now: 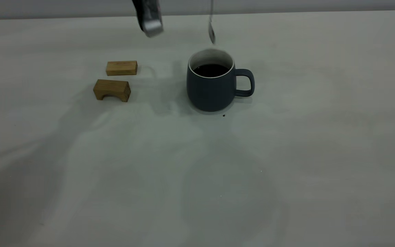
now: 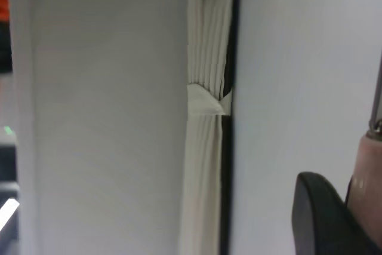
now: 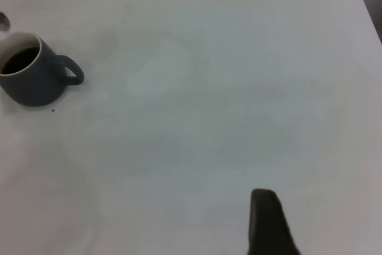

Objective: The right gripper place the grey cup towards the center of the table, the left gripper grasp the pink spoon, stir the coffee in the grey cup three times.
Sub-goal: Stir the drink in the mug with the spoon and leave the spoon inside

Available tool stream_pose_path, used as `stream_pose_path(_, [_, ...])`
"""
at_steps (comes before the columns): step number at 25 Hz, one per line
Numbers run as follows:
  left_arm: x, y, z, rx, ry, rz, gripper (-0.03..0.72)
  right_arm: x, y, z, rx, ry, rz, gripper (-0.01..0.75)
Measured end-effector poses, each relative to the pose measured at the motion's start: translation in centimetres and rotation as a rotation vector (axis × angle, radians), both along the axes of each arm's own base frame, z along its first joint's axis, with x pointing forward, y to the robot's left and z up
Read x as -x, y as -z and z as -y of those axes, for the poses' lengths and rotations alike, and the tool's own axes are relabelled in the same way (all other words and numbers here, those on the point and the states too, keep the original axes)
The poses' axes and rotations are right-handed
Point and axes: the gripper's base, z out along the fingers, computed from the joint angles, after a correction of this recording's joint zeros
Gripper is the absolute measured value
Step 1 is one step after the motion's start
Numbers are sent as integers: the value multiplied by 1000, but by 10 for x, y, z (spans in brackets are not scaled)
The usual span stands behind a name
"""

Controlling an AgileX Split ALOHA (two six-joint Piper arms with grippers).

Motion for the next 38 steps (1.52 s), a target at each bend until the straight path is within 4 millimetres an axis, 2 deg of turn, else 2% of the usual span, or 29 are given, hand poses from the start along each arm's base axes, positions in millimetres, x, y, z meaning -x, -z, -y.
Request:
stream_pose_path(7, [1, 19, 5, -31, -22, -61, 127, 0, 0, 0, 1, 0, 0, 491])
stream_pose_path(16, [7, 69, 10, -92, -23, -123, 127, 0, 0, 0, 1, 0, 0, 491])
stream_pose_path(22, [8, 76, 11, -140, -26, -114, 127, 0, 0, 0, 1, 0, 0, 491])
stream_pose_path(30, [-3, 84, 2, -228, -141, -105, 127, 0, 0, 0, 1, 0, 0, 491])
stream_pose_path(38, [-3, 85, 22, -221, -118, -70, 127, 0, 0, 0, 2, 1, 0, 491])
